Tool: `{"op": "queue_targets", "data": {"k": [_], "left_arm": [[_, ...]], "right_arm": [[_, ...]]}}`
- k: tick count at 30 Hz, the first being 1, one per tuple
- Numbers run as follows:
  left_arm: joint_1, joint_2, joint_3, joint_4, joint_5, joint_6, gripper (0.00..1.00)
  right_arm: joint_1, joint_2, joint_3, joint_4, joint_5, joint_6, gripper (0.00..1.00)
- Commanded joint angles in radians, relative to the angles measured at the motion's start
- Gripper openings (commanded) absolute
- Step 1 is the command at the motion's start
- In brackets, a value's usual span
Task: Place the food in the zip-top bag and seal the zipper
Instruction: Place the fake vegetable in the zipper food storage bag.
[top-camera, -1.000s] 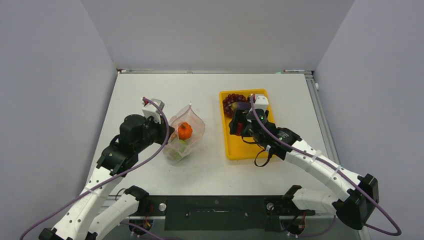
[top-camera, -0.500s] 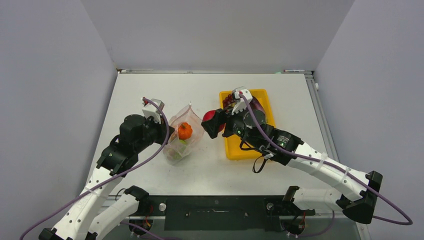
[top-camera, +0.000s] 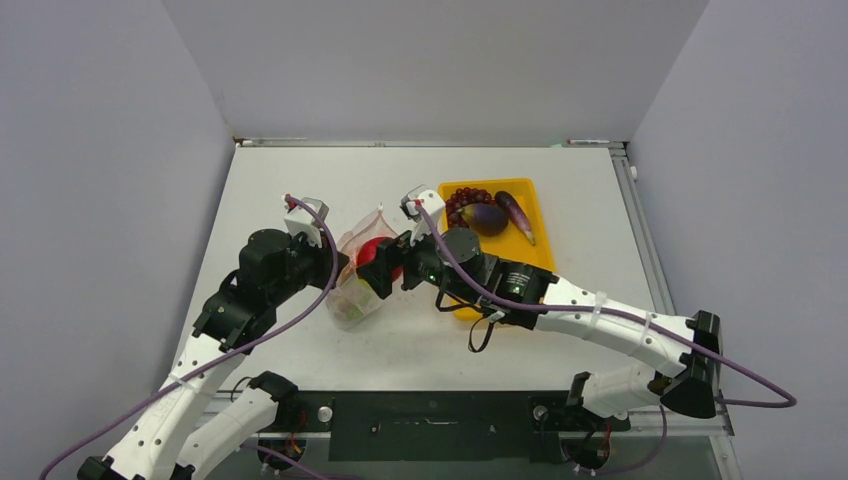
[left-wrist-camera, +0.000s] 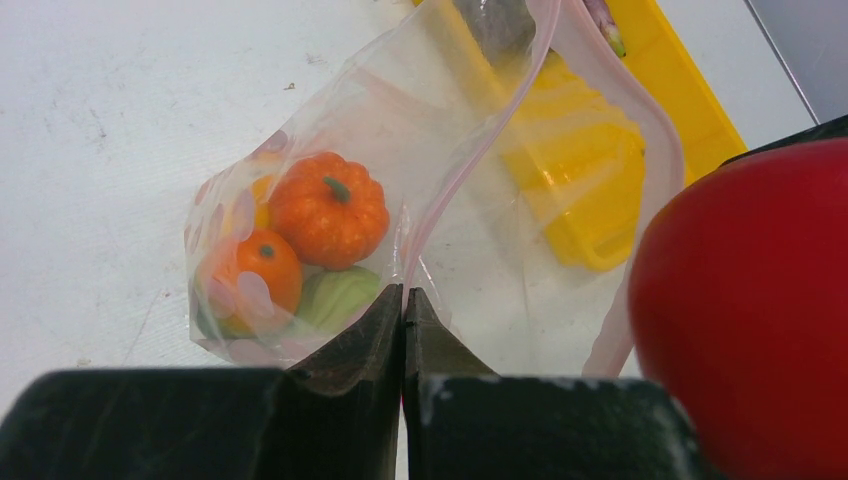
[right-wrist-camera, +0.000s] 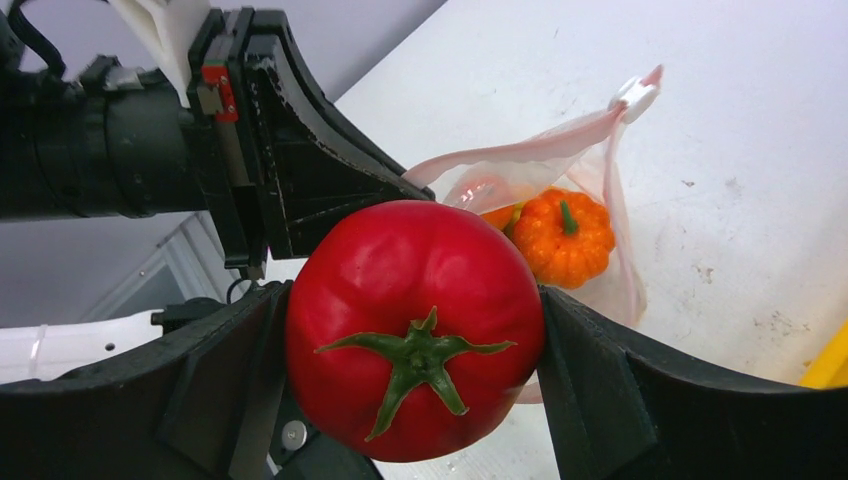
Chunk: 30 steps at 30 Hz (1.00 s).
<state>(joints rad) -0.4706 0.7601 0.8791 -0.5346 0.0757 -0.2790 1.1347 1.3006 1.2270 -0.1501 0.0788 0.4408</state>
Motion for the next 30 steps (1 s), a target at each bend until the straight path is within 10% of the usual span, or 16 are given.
{"op": "queue_targets", "data": {"k": [1,21,30], "left_arm": [[-0.005,-0.013,0.010,0.014,-0.003,0.009,0.00],[-0.005,-0.010,0.011,0.014,-0.005,0.009,0.00],[-0.005,-0.011,0.011,0.014,-0.002,0.009,0.00]], "right_arm": [[0.020,0.043,0.066,0.053,0.032,-0.034,0.43],[0.023,0.249,0.134,-0.036,0.234,-0.057,0.63],[0.023,0.258,0.143,-0.035,0.234,-0.063,0.92]]}}
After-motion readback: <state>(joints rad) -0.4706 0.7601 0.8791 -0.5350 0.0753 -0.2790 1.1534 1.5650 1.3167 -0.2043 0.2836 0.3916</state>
